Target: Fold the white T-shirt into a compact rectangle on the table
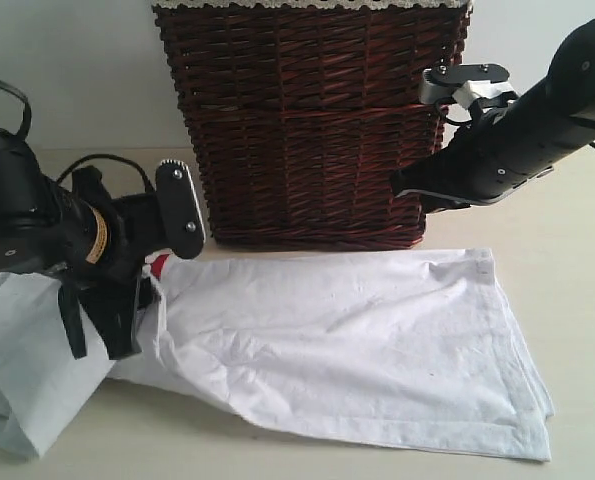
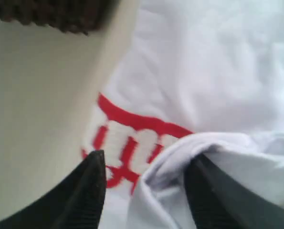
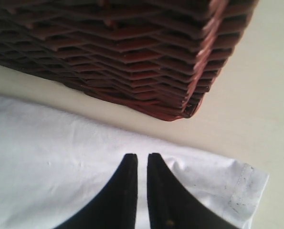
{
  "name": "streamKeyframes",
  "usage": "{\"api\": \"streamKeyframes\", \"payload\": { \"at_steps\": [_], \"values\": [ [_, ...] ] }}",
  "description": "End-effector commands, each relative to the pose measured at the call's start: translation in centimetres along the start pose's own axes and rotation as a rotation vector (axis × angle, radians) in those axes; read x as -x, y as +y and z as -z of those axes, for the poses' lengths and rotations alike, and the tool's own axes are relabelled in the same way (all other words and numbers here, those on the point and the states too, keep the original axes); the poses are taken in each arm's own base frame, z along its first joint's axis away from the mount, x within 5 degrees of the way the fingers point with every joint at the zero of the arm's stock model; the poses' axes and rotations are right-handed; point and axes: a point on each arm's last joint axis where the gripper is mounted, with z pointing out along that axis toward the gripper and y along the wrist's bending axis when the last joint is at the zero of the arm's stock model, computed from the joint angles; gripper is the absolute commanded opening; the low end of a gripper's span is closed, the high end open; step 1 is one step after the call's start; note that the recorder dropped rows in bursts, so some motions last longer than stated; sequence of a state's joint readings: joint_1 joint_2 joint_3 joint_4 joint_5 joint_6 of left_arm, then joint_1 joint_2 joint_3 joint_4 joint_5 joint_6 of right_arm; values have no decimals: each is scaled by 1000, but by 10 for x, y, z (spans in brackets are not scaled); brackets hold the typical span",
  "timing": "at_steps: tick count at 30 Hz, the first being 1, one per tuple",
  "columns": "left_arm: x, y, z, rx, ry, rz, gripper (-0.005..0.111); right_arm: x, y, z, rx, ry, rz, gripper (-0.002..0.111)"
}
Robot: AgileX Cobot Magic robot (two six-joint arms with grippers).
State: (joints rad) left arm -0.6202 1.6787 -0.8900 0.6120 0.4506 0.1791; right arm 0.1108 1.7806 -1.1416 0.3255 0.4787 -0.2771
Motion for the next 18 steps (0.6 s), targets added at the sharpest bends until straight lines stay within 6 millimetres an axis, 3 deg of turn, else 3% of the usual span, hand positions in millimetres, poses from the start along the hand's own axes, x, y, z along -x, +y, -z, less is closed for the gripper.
{"api": "streamKeyframes", "payload": {
  "at_steps": [1, 8, 15, 18],
  "values": [
    [0, -17, 11, -254, 87, 76, 48, 0, -1, 3, 0, -13, -5, 10],
    [1, -12, 29, -257, 65, 144, 49, -1, -1, 3, 6, 1, -9, 10],
    [-15, 20, 53, 85, 141, 287, 49, -1, 0, 3, 14, -1, -21, 10],
    [-23, 23, 60, 124, 212, 370, 49, -1, 1, 3, 22, -4, -16, 10]
  ]
}}
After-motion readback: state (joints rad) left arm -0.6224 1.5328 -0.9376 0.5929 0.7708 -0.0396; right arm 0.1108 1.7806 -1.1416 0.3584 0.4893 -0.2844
